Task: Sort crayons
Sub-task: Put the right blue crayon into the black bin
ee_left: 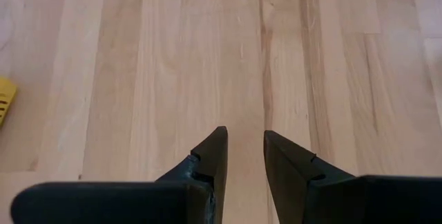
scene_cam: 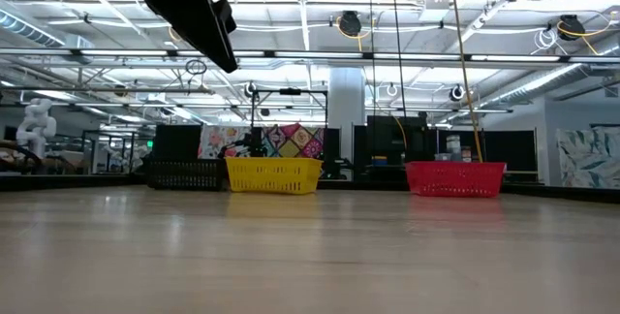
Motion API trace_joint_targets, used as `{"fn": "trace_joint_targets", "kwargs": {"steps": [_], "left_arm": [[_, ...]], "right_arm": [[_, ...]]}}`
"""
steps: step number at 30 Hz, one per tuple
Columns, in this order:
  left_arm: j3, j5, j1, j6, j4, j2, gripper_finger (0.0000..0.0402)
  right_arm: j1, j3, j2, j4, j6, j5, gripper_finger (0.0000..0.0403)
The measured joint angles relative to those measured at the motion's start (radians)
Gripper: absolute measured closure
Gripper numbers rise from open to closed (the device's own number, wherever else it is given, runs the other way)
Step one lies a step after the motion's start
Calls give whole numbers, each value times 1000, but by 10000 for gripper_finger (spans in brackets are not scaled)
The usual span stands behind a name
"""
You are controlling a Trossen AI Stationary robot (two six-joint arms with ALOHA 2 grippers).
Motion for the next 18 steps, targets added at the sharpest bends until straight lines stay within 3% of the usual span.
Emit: {"fn": "trace_joint_targets", "kwargs": {"steps": [4, 10, 18], "left_arm": [[0, 0, 0, 0, 0, 0, 309], [0, 0, 0, 0, 0, 0, 309], [0, 0, 0, 0, 1, 0, 309]], "right_arm": [[0, -1, 0, -1, -1, -1, 316], [0, -2, 1, -5, -2, -20, 392], [28, -2, 2, -6, 0, -32, 399]]}}
